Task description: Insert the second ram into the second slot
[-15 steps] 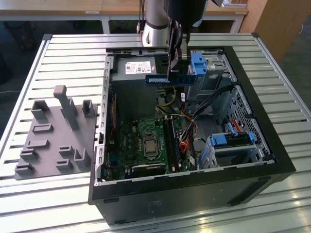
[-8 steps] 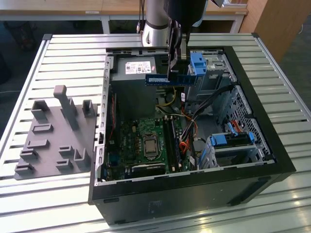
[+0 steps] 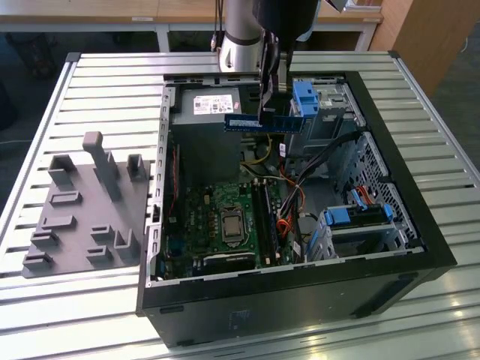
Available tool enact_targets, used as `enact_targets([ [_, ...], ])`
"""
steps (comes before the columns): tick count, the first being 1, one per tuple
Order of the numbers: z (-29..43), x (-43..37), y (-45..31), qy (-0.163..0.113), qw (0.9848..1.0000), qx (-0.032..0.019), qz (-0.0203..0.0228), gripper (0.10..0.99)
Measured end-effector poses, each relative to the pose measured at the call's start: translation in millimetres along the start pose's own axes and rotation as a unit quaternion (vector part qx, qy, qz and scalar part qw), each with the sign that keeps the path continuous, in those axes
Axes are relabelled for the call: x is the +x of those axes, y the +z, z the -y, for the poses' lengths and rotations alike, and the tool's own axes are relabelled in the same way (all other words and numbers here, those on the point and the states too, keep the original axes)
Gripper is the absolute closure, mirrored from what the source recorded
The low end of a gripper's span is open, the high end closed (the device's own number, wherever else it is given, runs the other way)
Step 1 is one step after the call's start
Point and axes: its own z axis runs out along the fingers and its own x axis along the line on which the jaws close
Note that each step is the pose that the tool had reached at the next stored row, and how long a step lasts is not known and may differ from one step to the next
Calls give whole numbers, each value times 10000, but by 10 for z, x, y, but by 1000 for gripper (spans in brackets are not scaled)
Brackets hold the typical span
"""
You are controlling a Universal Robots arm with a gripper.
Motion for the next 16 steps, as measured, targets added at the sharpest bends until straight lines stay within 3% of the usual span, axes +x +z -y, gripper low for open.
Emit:
enact_targets([
  [16,0,0,0,256,9997,4,10,973],
])
